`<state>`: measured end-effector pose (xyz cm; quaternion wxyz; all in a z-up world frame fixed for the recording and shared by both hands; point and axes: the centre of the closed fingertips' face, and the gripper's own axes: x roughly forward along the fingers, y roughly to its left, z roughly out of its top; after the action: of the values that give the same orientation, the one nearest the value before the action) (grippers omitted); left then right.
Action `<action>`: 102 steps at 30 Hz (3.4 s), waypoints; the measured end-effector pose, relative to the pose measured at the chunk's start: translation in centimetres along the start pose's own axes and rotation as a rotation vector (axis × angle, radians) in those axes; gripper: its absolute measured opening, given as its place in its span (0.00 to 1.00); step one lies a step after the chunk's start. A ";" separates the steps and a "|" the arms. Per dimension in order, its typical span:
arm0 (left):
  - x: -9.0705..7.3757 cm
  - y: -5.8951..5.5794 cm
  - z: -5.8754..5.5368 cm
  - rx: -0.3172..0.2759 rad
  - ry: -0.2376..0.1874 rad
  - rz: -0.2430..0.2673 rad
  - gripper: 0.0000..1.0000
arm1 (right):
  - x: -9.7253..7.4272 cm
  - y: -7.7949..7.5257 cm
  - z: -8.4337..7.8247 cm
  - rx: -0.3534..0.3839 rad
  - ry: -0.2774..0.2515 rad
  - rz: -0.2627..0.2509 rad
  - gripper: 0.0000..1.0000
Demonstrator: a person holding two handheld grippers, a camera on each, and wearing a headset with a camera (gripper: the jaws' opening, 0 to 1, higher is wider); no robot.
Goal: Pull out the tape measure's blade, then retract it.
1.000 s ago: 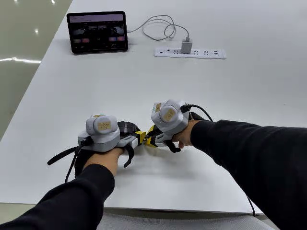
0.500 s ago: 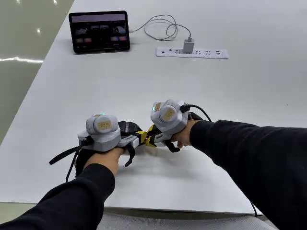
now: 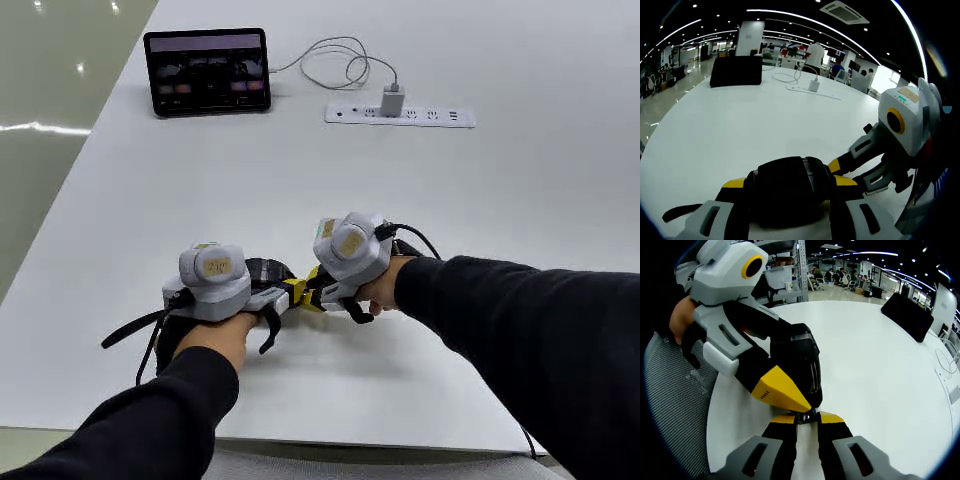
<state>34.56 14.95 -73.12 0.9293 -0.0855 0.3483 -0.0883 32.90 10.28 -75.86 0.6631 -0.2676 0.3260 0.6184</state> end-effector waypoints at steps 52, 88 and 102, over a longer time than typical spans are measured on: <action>-1.1 0.8 0.9 0.122 -0.016 0.006 0.70 | -0.8 0.3 -0.5 0.033 0.012 0.008 0.33; -2.0 2.0 1.0 0.031 -0.042 -0.017 1.00 | -2.3 1.0 2.0 0.223 -0.103 0.056 1.00; -2.0 1.0 0.6 0.043 -0.021 -0.079 1.00 | -3.1 0.8 1.8 0.206 -0.104 0.022 1.00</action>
<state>33.60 16.38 -71.66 0.9302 -0.0802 0.3331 -0.1317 32.22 9.71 -72.26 0.6963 -0.1619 0.3558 0.6020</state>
